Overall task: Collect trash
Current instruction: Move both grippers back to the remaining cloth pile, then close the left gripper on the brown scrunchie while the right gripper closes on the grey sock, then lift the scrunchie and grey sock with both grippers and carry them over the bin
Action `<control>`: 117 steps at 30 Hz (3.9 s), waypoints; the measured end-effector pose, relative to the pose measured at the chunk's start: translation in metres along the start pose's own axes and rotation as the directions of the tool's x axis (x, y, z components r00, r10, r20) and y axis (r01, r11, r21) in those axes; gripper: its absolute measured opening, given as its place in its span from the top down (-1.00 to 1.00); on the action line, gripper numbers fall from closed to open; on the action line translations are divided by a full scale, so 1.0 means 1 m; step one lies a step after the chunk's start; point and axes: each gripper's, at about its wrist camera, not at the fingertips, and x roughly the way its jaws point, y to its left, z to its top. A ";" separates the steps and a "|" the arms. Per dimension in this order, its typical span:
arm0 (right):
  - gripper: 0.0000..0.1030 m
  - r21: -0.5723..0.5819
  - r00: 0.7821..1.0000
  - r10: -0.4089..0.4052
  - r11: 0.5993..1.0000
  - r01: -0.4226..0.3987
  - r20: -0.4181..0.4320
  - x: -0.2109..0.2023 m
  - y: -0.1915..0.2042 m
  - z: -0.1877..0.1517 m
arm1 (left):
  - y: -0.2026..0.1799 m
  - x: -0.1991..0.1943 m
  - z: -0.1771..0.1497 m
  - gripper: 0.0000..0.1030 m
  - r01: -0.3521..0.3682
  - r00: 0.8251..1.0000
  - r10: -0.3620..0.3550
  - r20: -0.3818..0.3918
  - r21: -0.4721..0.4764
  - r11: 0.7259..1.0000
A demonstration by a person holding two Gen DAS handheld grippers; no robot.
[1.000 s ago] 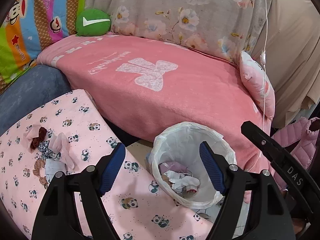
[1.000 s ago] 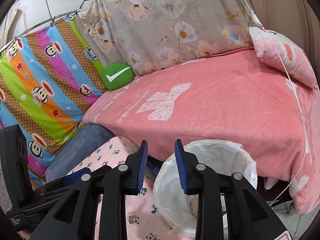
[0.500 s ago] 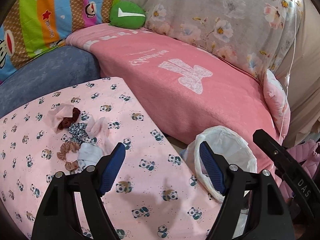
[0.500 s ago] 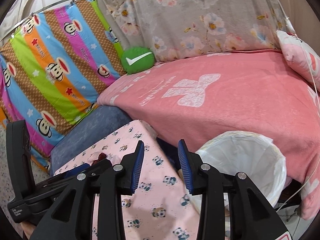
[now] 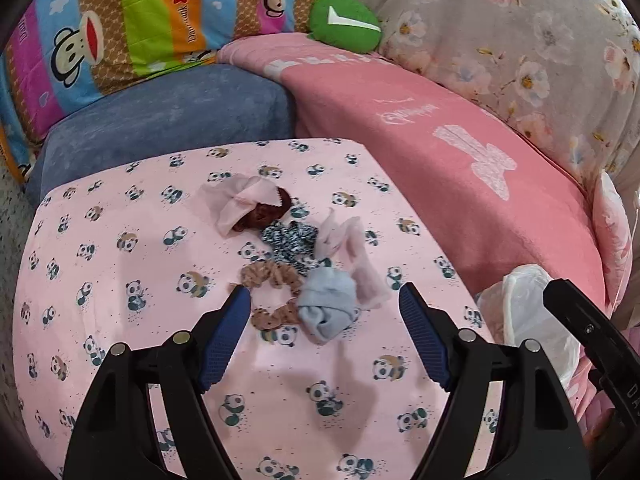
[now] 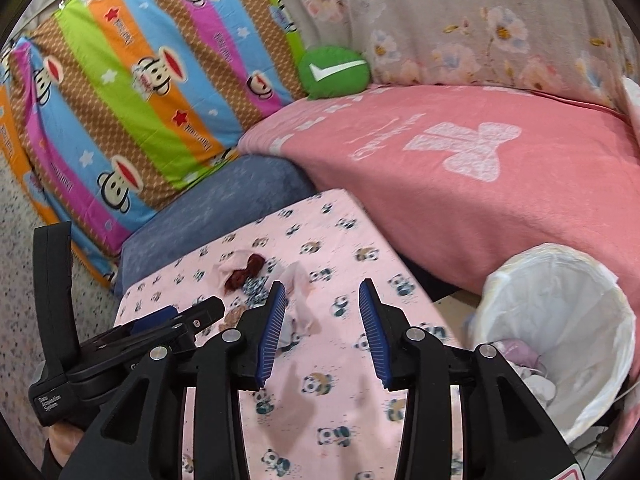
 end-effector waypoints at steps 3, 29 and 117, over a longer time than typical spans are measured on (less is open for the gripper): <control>0.22 -0.018 0.999 0.017 1.000 -0.018 -0.043 0.022 0.018 -0.006 | 0.022 0.007 -0.003 -0.42 -0.037 0.999 0.037 -0.014 -0.022 0.999; 0.10 -0.057 0.965 0.024 0.998 -0.040 -0.262 0.157 0.059 -0.036 | 0.081 0.089 -0.001 -0.38 -0.070 0.986 0.062 -0.153 -0.048 0.996; 0.51 0.354 0.943 -0.257 0.920 0.170 0.214 -0.127 -0.209 -0.003 | -0.258 -0.020 -0.020 0.73 0.323 0.940 -0.335 -0.068 0.497 0.805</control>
